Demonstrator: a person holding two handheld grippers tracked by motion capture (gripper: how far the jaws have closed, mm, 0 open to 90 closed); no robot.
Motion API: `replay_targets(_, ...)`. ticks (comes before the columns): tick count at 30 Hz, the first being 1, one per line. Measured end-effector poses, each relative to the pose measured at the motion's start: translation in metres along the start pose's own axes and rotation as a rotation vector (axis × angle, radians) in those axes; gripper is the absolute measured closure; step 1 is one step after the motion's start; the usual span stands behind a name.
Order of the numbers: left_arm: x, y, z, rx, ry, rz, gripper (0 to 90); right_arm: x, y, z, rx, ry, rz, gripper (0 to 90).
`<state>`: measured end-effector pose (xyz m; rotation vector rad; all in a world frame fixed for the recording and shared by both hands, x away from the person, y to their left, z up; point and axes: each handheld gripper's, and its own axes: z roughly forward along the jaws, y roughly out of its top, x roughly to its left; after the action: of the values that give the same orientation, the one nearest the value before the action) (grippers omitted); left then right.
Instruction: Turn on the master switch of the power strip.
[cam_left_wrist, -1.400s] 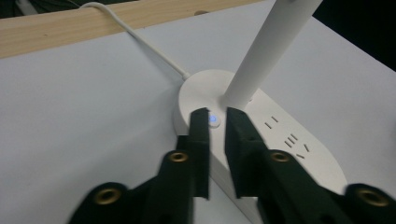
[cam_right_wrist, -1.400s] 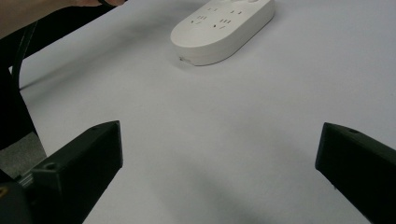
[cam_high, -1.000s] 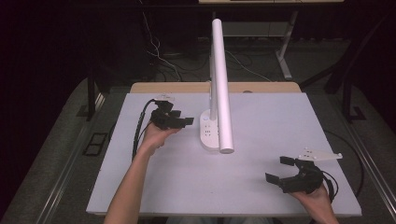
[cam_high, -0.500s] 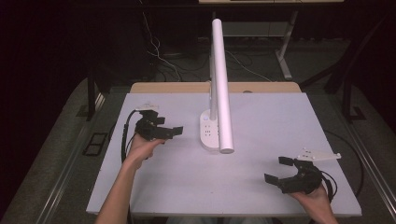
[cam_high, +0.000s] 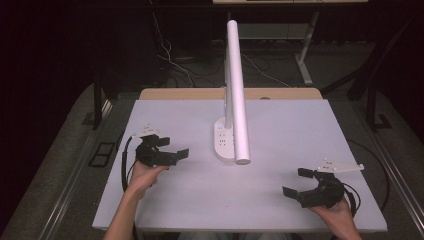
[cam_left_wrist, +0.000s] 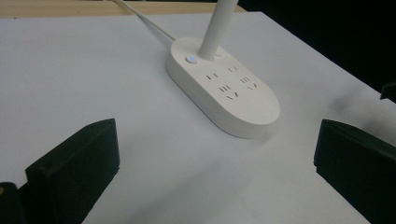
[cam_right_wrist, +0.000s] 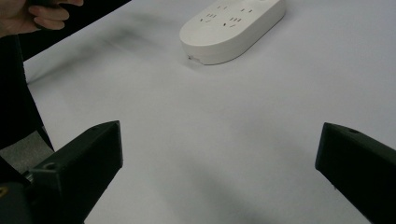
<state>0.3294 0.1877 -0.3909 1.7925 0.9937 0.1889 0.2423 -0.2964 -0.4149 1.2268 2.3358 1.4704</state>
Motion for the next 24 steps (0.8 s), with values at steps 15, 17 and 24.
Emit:
replay_targets(15,-0.024,-0.029,-0.011,-0.014,-0.028,0.030,0.0,0.000,0.000,0.001,0.008,0.009,-0.001,0.1)
replay_targets(17,-0.026,-0.032,-0.012,-0.014,-0.032,0.037,0.0,0.000,0.000,0.001,0.010,0.010,-0.002,0.1)
replay_targets(24,-0.034,-0.049,-0.015,-0.007,-0.051,0.056,0.0,0.001,-0.001,0.002,0.019,0.013,-0.001,0.1)
